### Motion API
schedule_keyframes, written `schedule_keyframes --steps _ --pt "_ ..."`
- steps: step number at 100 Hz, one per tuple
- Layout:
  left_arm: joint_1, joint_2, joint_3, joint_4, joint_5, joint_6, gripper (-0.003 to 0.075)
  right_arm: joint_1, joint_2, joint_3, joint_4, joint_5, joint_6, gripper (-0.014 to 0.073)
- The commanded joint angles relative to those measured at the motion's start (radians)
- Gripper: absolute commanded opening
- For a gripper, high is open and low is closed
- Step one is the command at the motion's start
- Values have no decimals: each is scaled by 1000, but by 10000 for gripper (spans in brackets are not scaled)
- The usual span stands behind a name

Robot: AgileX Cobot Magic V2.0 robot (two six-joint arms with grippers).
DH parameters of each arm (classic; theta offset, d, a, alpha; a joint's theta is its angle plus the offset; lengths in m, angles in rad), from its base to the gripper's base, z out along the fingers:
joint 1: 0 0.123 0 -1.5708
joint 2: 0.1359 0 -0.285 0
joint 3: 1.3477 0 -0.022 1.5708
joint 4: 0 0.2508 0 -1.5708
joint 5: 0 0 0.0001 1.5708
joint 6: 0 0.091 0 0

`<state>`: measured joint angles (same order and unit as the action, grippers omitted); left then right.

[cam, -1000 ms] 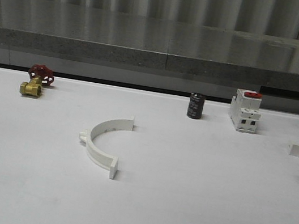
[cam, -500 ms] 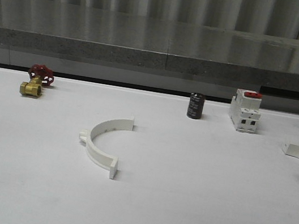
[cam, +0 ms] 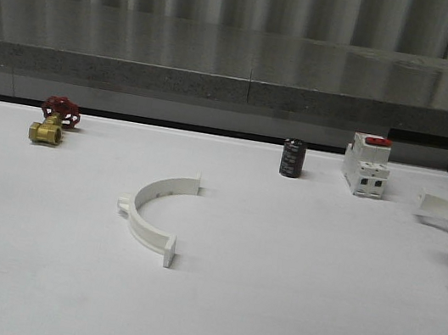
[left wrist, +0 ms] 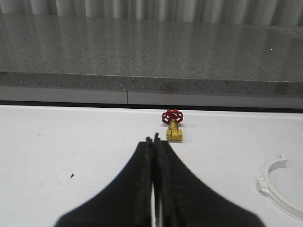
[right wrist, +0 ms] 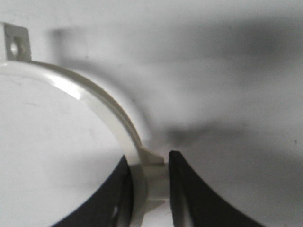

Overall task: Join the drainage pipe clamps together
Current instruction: 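Grasp the second white clamp half with the right gripper and lift it, then carry the clamp half to the first half, aligning their ends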

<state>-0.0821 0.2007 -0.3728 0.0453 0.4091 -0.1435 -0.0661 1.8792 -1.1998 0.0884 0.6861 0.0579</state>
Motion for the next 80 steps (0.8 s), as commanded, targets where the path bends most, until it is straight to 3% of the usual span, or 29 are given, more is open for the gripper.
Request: schedule_keyframes --steps 1,46,80 --pt "3 7 -24 2 -83 1 -20 40 -68 -44 17 8 43 78" --pt "3 7 -24 2 -83 1 -20 363 -71 -86 10 -2 284 78" --pt "3 7 -24 2 -83 1 -20 485 -50 -91 -88 -44 492 78"
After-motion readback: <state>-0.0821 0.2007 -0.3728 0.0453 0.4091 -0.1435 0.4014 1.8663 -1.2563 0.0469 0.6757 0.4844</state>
